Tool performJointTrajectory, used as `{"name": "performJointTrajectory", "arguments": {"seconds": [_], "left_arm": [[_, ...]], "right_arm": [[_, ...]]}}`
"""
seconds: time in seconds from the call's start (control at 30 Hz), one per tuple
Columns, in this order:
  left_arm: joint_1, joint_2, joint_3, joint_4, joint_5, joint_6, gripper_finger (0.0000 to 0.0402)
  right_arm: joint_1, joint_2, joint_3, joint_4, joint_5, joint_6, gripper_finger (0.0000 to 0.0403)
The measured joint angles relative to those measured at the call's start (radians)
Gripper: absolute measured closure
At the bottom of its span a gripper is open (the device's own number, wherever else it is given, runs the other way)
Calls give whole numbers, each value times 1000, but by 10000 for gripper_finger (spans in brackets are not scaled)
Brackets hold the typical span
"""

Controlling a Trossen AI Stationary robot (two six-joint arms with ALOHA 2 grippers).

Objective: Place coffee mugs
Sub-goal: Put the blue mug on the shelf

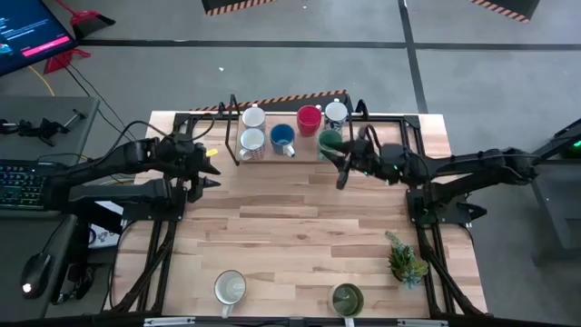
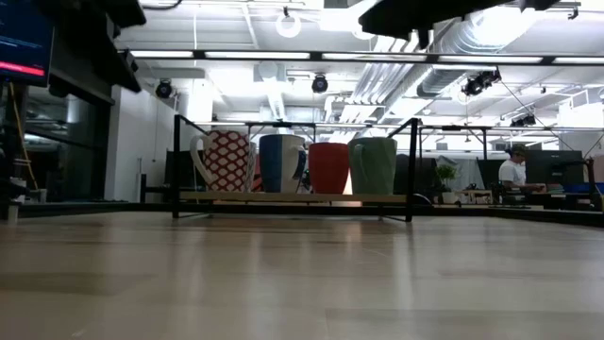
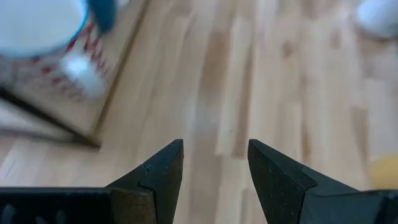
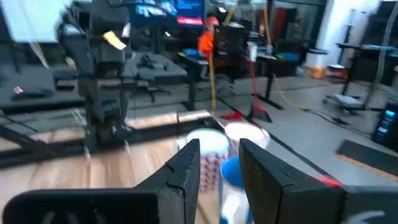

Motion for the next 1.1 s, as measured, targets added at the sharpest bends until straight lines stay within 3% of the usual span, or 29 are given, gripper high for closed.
{"name": "performJointTrajectory", "arguments": {"seconds": [0.1, 0.23, 0.37, 0.57, 0.77, 0.93, 1.1], "left_arm": [[-68, -24, -9, 42, 6, -47, 232], [-148, -43, -85, 241, 12, -78, 232], [-206, -21, -199, 452, 11, -167, 232], [-265, 28, -358, 718, 11, -236, 232], [-279, 65, -409, 942, 11, -210, 232], [-290, 105, -422, 1101, 8, -180, 232], [-304, 169, -422, 1128, 9, -212, 232]], "right_arm": [[-83, 60, 42, 43, -120, 0, 306], [-165, 194, 142, 47, -262, 0, 306], [-205, 339, 287, -10, -330, 0, 306], [-266, 520, 568, -261, -332, 6, 306], [-337, 656, 834, -558, -338, 26, 306], [-360, 741, 996, -727, -453, -1, 306], [-382, 805, 1139, -873, -568, -69, 306]]}}
